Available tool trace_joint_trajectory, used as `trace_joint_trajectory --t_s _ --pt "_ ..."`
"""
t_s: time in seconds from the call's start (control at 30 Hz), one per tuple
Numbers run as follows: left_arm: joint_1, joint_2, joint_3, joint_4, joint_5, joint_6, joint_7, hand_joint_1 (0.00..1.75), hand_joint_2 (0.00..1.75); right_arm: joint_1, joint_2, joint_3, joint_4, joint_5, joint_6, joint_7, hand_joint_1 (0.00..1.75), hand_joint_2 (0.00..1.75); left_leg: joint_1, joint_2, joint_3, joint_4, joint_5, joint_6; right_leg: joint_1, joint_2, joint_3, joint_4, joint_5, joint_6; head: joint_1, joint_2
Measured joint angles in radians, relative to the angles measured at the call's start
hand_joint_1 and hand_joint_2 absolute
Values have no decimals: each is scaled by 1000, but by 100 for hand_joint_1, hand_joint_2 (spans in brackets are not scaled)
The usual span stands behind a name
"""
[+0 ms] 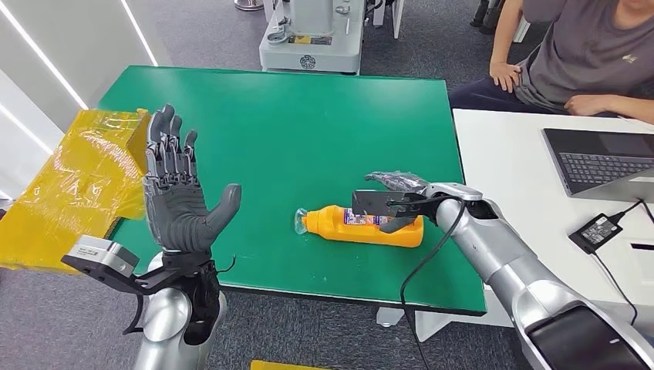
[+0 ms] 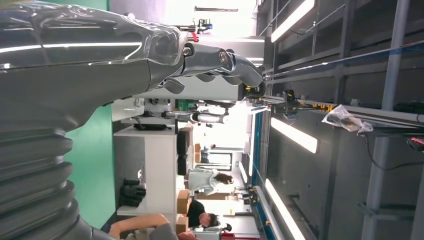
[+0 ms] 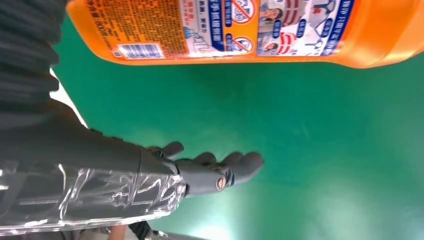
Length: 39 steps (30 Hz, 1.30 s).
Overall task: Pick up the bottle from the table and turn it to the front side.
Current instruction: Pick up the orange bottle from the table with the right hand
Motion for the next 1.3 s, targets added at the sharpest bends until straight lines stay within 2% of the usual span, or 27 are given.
trace_joint_trajectory --t_s 0.23,0.47,0.9,1.23,1.27,1.3 --pt "-1 0 0 0 4 -2 0 0 175 -1 9 27 25 -7 0 -5 0 175 0 0 0 0 0 0 0 0 0 0 0 0 0 0" --pt "-1 2 0 1 8 -10 -5 0 175 4 4 56 42 5 -10 36 0 175 0 0 0 0 0 0 0 0 0 0 0 0 0 0" --pt "-15 6 -3 10 17 -20 -9 0 175 72 -12 98 57 7 -81 111 0 175 0 0 0 0 0 0 0 0 0 0 0 0 0 0" --pt "-36 6 -10 37 28 -18 -11 0 175 86 -26 102 61 0 -92 114 0 175 0 1 1 1 0 0 0 1 0 0 0 0 0 0" --pt "-37 6 -11 39 28 -18 -12 0 175 86 -27 102 61 0 -94 115 18 175 0 1 1 1 0 0 0 1 0 0 0 0 0 0" --pt "-37 6 -12 40 29 -18 -12 0 175 87 -27 102 61 -2 -99 116 59 175 0 1 1 1 0 0 0 1 0 0 0 0 0 0"
